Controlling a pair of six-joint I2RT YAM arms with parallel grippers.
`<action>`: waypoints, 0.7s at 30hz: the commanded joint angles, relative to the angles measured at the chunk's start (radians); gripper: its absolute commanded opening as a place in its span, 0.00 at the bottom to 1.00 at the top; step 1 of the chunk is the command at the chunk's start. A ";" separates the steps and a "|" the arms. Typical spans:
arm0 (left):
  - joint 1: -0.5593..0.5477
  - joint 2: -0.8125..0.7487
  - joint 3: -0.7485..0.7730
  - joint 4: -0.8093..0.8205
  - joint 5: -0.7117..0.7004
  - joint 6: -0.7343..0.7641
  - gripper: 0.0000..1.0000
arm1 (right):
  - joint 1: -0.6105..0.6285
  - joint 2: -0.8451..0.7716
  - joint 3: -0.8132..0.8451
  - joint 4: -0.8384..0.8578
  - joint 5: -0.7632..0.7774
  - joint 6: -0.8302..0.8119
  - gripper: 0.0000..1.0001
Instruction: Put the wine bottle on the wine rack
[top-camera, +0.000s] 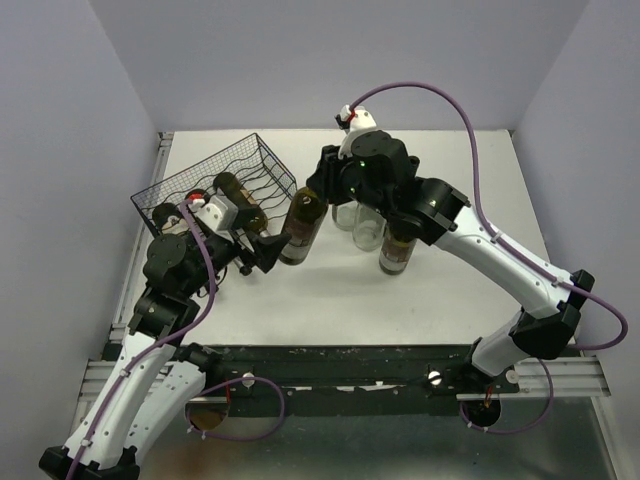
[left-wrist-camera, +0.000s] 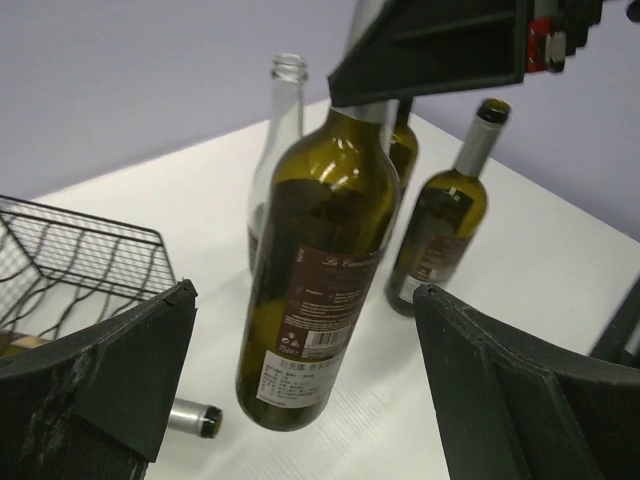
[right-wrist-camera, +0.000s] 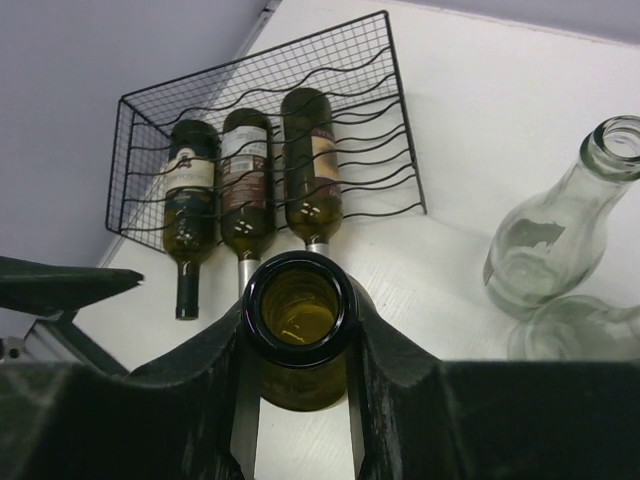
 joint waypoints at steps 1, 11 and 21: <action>0.002 0.004 -0.014 -0.025 0.198 -0.019 0.99 | 0.003 -0.043 0.059 -0.027 -0.121 0.063 0.01; 0.001 0.101 0.013 -0.098 0.242 0.029 0.99 | 0.001 -0.026 0.208 -0.130 -0.164 0.126 0.01; -0.013 0.127 0.007 -0.104 0.337 0.037 0.99 | 0.003 -0.086 0.193 -0.046 -0.212 0.153 0.01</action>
